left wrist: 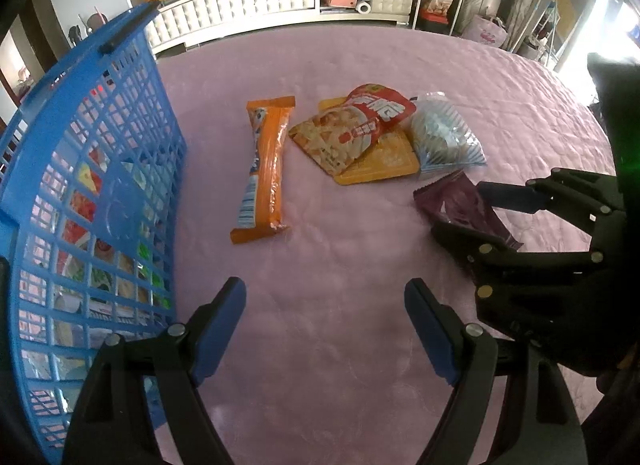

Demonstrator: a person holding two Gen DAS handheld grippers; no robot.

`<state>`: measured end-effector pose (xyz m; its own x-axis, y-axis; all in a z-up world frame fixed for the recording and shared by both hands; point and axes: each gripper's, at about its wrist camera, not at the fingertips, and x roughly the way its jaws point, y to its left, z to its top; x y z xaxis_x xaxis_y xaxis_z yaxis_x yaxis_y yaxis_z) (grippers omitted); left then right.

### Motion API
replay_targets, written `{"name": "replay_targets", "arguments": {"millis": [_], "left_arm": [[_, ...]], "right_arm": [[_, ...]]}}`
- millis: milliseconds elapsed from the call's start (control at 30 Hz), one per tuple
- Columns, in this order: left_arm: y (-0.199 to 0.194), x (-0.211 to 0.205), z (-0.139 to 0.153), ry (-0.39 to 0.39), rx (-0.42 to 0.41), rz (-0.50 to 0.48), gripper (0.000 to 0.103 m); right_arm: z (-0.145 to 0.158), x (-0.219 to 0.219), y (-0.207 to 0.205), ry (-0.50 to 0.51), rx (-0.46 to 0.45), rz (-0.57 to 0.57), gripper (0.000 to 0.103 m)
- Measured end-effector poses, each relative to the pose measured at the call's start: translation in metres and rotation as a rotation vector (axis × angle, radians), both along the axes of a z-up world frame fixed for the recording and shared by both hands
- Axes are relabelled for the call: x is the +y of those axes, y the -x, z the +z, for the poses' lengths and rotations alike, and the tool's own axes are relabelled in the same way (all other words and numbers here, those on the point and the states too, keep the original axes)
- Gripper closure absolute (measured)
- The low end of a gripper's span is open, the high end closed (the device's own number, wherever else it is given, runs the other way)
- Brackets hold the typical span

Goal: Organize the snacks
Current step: 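Grasp the dark maroon packet with the right gripper, then grasp the clear biscuit bag with the left gripper while the right holds the maroon packet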

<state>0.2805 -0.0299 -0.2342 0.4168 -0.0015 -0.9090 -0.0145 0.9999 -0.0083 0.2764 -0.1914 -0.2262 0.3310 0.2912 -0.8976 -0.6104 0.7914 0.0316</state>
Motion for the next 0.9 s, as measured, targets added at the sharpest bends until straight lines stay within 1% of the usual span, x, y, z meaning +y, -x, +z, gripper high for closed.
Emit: {"name": "replay_targets", "arguments": {"millis": [67,133,267,433,533,567,633,733,900], "left_arm": [[-0.002,-0.002,0.004,-0.006,-0.001,-0.006,0.023],[-0.006,-0.006,0.009,-0.005,-0.009,-0.011,0.023],[-0.017,-0.014,0.017,0.005,-0.022,-0.026,0.023],[-0.039,-0.037,0.032,0.007,-0.053,-0.063,0.023],[-0.053,-0.051,0.035,0.005,-0.06,-0.084,0.023],[-0.058,-0.056,0.035,0.007,-0.056,-0.092,0.023],[-0.069,-0.065,0.033,0.01,-0.048,-0.098,0.023],[-0.083,-0.074,0.029,0.02,-0.041,-0.098,0.023],[-0.101,-0.084,0.018,0.042,-0.021,-0.086,0.023]], "right_arm": [[0.004,-0.003,-0.004,-0.011,0.003,-0.017,0.052],[0.013,-0.011,-0.007,-0.019,-0.016,-0.035,0.052],[0.032,-0.035,-0.019,-0.07,-0.039,-0.096,0.052],[0.051,-0.06,-0.034,-0.127,-0.058,-0.178,0.052],[0.051,-0.071,-0.043,-0.148,-0.055,-0.215,0.052],[0.049,-0.076,-0.046,-0.161,-0.053,-0.228,0.052],[0.041,-0.085,-0.055,-0.152,-0.027,-0.269,0.052],[0.034,-0.096,-0.061,-0.164,-0.014,-0.304,0.052],[0.03,-0.107,-0.065,-0.171,-0.009,-0.318,0.052]]}}
